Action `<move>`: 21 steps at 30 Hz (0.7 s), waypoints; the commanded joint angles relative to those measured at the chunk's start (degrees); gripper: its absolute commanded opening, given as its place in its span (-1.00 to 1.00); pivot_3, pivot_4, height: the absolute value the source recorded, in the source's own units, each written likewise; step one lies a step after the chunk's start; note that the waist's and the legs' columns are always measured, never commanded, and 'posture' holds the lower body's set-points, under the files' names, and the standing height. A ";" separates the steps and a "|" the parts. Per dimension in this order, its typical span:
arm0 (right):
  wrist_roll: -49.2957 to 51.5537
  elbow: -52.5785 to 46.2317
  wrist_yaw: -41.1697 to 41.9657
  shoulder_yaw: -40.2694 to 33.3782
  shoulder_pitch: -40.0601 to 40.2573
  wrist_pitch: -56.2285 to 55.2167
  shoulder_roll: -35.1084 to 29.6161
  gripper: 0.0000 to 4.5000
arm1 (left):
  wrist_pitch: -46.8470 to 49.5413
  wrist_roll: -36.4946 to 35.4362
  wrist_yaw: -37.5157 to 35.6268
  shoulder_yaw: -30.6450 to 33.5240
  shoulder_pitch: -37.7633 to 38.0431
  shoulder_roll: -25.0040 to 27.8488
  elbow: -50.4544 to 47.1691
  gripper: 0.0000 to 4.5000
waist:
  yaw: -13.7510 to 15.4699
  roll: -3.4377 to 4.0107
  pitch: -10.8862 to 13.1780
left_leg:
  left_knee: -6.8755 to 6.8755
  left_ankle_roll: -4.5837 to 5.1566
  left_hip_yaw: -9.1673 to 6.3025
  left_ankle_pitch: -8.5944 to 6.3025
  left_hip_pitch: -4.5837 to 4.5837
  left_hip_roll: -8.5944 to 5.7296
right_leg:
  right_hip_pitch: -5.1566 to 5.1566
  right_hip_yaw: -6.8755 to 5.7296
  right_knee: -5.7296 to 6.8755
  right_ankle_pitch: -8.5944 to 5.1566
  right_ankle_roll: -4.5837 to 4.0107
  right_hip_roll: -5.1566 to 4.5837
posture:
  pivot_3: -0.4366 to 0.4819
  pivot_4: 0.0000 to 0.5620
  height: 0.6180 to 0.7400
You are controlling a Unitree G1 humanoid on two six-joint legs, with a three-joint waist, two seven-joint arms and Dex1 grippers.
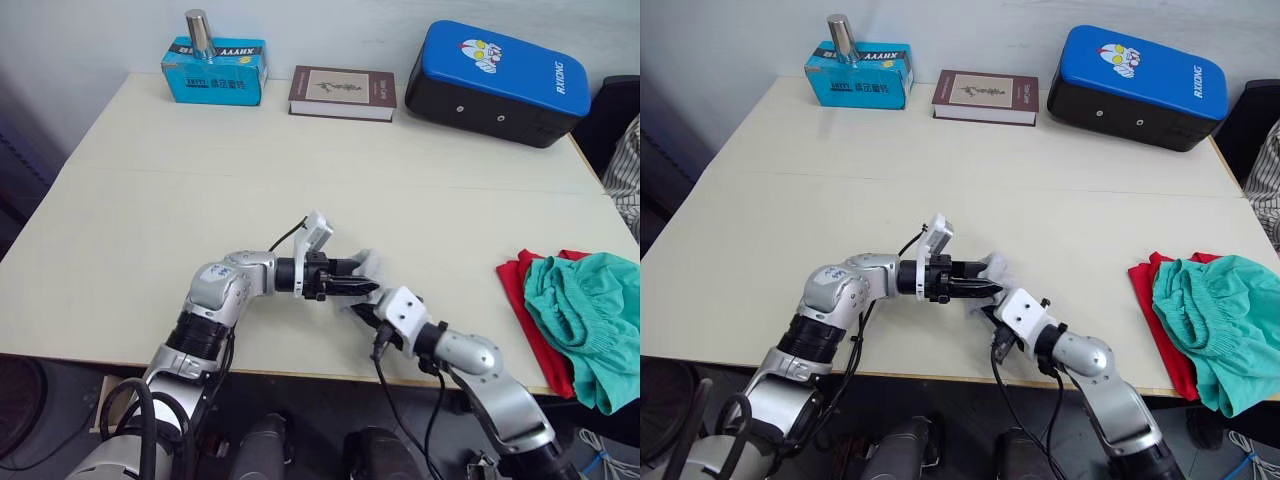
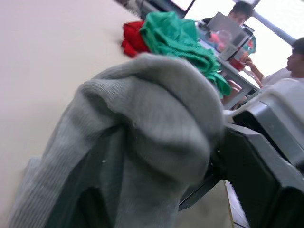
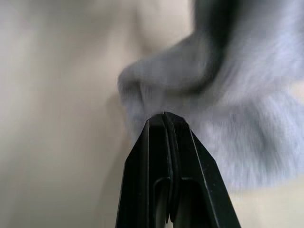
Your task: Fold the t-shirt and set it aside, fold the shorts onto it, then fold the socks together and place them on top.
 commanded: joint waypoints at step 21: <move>15.37 -5.01 -0.23 -5.16 -10.65 2.58 1.97 -1.00 | -27.06 16.25 -1.76 -1.83 4.62 -1.76 10.75 -0.78 | -0.12 0.08 0.08 | 0.00 0.11 0.01 0.03 -0.07 0.02 | -0.14 -0.02 0.09 -0.01 -0.02 -0.01 | -0.05 -0.47 1.00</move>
